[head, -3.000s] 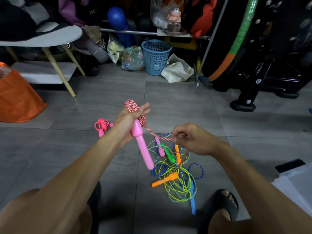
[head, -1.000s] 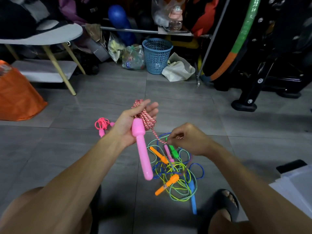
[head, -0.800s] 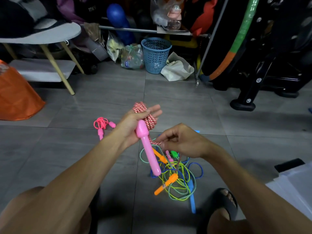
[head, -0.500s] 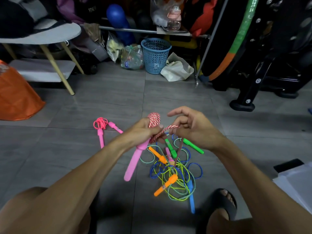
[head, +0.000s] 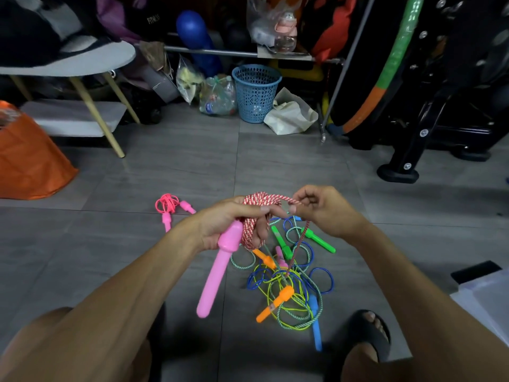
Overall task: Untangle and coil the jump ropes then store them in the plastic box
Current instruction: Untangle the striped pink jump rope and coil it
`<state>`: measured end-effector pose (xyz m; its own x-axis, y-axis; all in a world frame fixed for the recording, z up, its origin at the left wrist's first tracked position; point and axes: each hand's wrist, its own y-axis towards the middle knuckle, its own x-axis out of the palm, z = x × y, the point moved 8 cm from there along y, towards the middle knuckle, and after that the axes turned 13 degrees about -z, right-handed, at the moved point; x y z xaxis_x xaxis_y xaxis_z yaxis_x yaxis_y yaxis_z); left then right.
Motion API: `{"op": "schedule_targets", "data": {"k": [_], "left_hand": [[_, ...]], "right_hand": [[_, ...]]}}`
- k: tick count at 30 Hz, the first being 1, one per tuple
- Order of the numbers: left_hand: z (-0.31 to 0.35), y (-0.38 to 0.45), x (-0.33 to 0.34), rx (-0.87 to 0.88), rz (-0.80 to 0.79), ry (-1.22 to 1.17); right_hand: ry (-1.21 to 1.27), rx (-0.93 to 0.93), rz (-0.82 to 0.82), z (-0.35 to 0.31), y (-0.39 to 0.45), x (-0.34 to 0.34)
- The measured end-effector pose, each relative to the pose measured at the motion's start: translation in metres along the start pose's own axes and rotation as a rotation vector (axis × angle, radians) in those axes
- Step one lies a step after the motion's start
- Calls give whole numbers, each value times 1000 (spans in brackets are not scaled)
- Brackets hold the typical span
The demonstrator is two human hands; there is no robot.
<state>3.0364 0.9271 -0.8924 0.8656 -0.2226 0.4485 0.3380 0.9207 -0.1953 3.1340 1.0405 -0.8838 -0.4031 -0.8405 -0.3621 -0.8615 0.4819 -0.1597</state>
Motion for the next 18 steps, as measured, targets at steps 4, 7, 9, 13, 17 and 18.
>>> {"op": "schedule_targets", "data": {"k": [4,7,9,13,17,18], "left_hand": [[12,-5,-8,144,69,-188],[20,-8,-15,234,73,-324],[19,-8,-17,242,111,-341],[17,-10,-27,218,246,-334],[13,-10,-30,165,302,-317],[11,-9,-29,158,304,-311]], "right_hand": [[-127,165,-148,49,4,10],[-232,225,-154,74,2,14],[-204,218,-104,79,0,15],[222,122,24,40,-1,6],[295,91,139,11,-4,-19],[208,137,207,14,-5,-28]]}}
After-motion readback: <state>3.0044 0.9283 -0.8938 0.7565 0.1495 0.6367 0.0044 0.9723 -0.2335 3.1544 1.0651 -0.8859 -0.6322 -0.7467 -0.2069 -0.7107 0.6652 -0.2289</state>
